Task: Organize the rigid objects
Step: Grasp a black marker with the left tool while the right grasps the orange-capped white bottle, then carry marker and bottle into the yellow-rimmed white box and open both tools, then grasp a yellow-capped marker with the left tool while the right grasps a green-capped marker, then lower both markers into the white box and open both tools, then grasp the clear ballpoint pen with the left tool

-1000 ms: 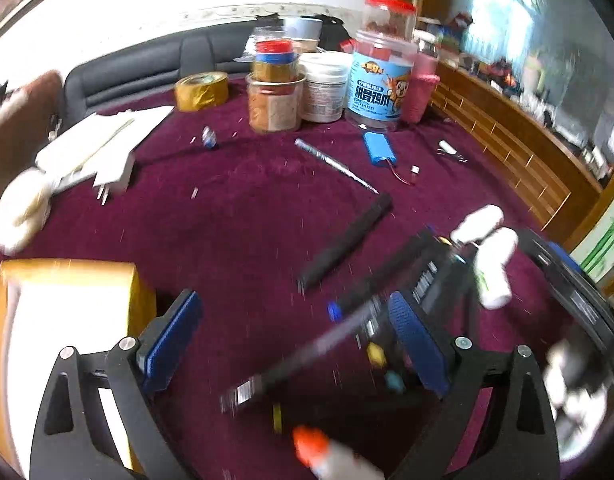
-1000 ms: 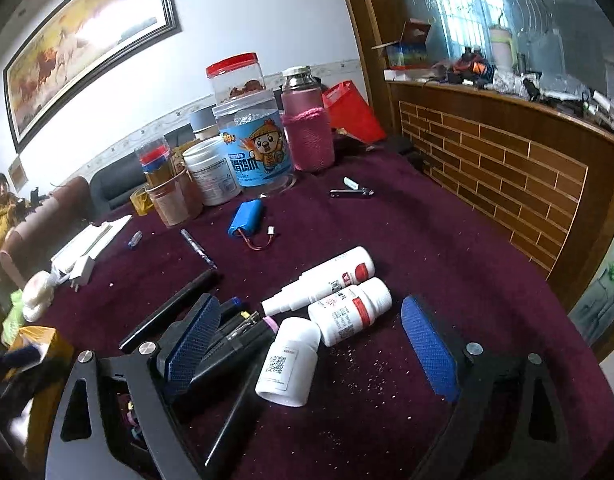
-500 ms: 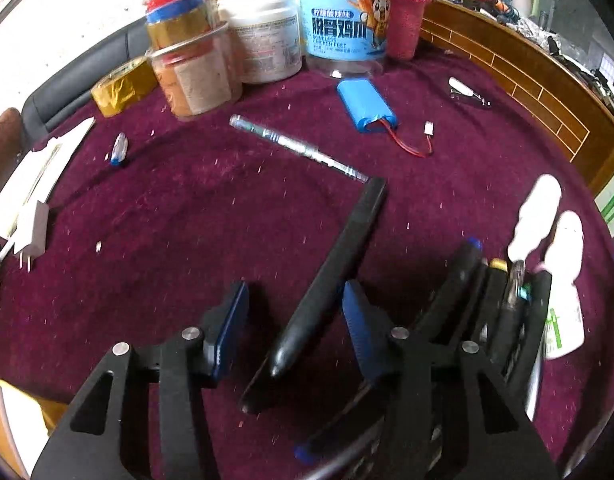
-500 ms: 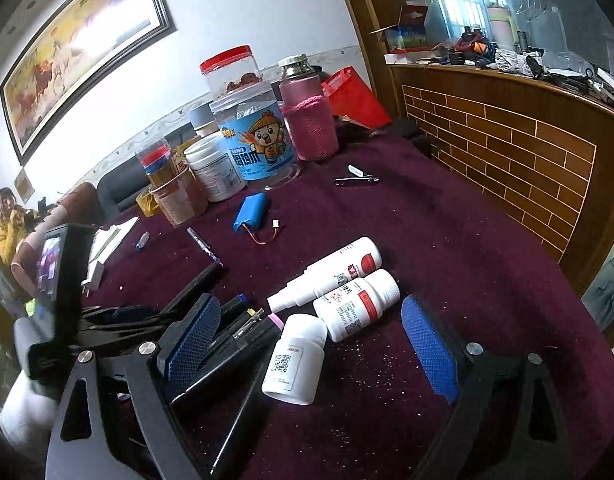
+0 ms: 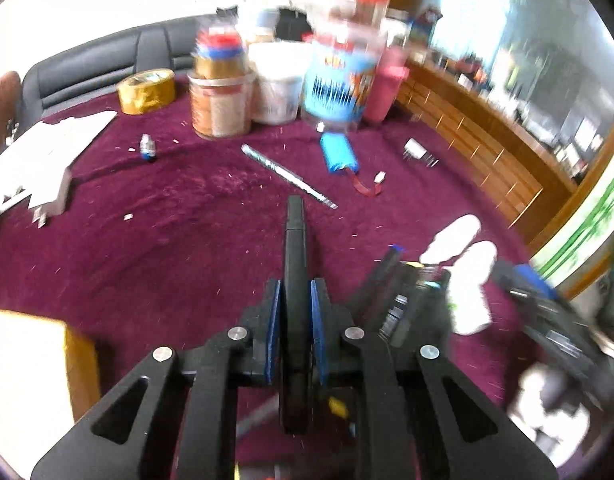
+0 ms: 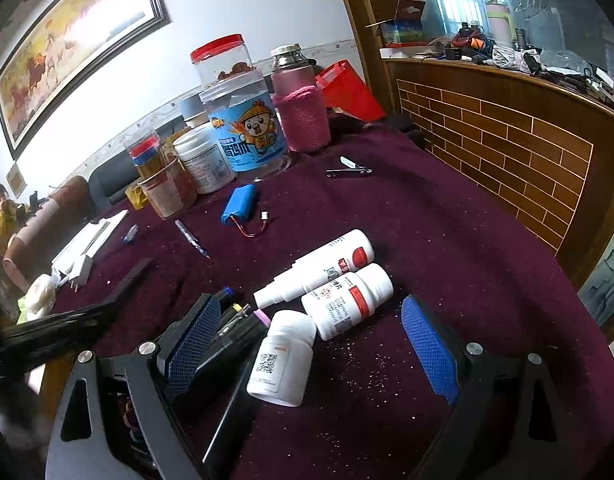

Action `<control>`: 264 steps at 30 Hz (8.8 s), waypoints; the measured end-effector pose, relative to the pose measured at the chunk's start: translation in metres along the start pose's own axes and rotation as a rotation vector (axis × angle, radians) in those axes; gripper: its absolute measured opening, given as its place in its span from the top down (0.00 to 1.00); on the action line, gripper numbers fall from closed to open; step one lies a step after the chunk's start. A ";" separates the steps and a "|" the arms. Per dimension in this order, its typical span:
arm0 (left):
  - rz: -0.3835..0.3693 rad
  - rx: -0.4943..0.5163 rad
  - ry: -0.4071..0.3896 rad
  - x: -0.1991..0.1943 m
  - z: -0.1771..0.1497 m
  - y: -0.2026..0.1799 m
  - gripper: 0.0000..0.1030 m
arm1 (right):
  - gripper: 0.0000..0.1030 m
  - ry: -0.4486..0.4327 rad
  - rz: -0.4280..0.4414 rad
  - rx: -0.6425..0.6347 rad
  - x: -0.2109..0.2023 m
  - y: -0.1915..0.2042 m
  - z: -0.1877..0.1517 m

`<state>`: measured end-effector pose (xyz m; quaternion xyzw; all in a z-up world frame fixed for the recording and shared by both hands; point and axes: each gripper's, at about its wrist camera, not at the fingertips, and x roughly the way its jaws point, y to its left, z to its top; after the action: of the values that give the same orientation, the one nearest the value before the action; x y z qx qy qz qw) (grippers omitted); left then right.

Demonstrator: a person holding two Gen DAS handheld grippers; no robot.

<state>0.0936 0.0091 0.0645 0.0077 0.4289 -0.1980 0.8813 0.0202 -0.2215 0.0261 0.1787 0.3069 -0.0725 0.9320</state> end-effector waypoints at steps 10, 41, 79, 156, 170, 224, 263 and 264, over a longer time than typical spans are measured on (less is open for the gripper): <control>-0.089 -0.156 -0.217 -0.141 -0.081 0.041 0.88 | 0.15 0.012 0.065 -0.083 -0.006 0.022 -0.008; -0.109 -0.480 -0.070 -0.114 -0.122 0.184 0.88 | 0.76 0.457 0.542 -0.407 -0.043 0.238 -0.077; -0.154 -0.310 -0.002 -0.104 -0.089 0.080 0.38 | 0.39 0.054 0.233 -0.162 -0.054 0.109 -0.012; -0.353 -0.232 -0.263 -0.205 -0.172 0.108 0.88 | 0.86 0.348 0.181 -0.068 -0.038 0.047 -0.066; -0.237 -0.302 -0.165 -0.200 -0.166 0.179 0.88 | 0.86 0.493 0.637 -0.097 -0.052 0.184 -0.083; -0.071 -0.139 0.009 -0.104 -0.089 0.085 0.56 | 0.28 0.009 0.156 -0.067 -0.026 0.062 -0.013; -0.055 0.044 0.086 -0.019 -0.110 -0.011 0.92 | 0.28 0.105 0.191 0.056 0.001 0.019 -0.024; -0.085 0.008 0.071 -0.026 -0.113 -0.006 0.92 | 0.28 0.108 0.188 0.056 0.002 0.019 -0.024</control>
<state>-0.0082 0.0332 0.0136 -0.0003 0.4591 -0.2367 0.8563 0.0130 -0.1948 0.0129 0.2363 0.3362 0.0166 0.9115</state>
